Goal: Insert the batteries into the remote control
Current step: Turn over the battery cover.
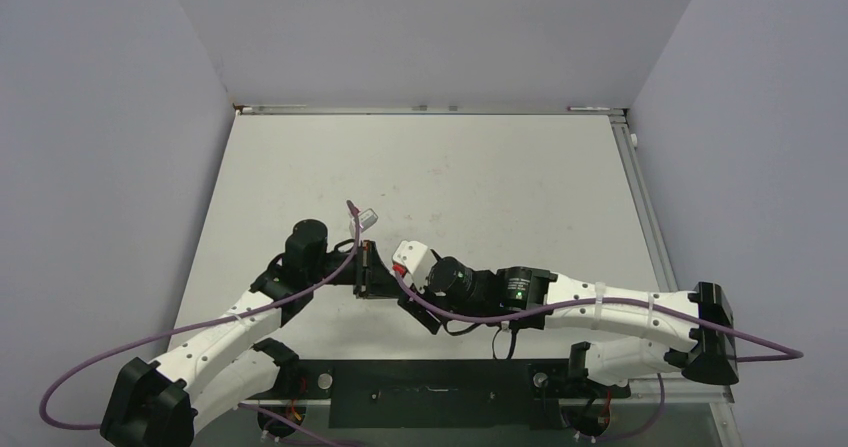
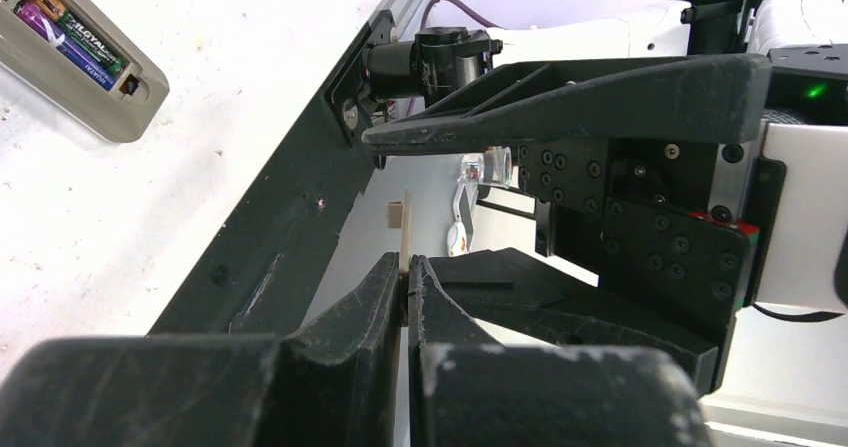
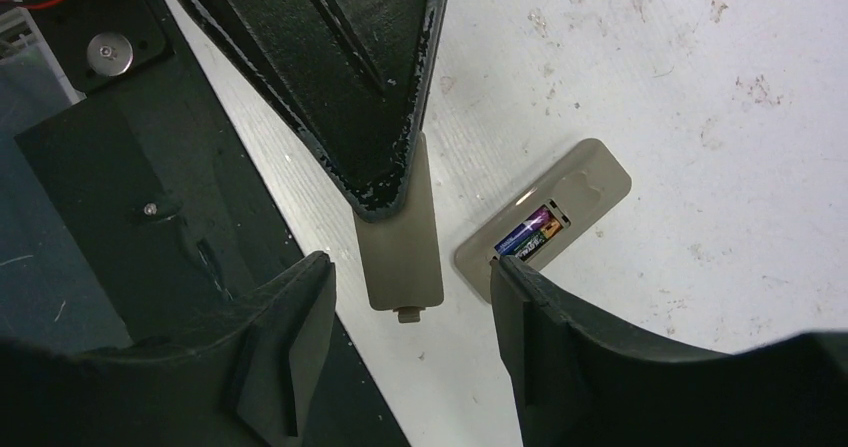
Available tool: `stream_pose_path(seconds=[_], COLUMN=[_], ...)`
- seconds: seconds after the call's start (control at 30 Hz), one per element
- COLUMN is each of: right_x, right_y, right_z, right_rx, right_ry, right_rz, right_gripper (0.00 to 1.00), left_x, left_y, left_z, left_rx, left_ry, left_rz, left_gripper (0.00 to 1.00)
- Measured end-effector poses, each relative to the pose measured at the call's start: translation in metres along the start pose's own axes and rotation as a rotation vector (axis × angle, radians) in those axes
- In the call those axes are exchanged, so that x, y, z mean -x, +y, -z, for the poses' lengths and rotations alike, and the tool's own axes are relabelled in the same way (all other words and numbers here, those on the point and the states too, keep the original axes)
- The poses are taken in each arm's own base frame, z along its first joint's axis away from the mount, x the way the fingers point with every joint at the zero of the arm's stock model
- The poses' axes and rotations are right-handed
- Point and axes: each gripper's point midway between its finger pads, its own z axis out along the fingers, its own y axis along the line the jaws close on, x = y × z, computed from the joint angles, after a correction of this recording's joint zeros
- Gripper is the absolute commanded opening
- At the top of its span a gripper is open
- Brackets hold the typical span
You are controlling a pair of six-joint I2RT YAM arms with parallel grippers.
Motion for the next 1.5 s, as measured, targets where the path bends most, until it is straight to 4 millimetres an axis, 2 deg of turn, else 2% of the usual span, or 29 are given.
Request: stream_pose_path(seconds=[0.23,0.5,0.93,1.5], right_x=[0.0054,0.0019,0.0023,0.0039], right_y=[0.0003,0.0018,0.0056,0.0093], right_z=[0.0030,0.0039,0.0071,0.0088], right_rx=[0.000,0.004,0.014,0.021], right_ry=[-0.005,0.008,0.014,0.013], right_rz=[0.025,0.039,0.061,0.070], right_gripper=[0.51,0.41,0.42,0.41], left_x=[-0.0027,-0.0038,-0.0078,-0.0079], left_y=[-0.0006,-0.0013,0.0071,0.0073], left_z=[0.0011,0.0015,0.0003,0.0003], left_rx=[-0.007,-0.012,0.002,0.002], left_ry=[0.015,0.022,0.036,0.038], left_rz=[0.004,0.004,0.029,0.030], left_gripper=[0.00,0.00,0.00,0.00])
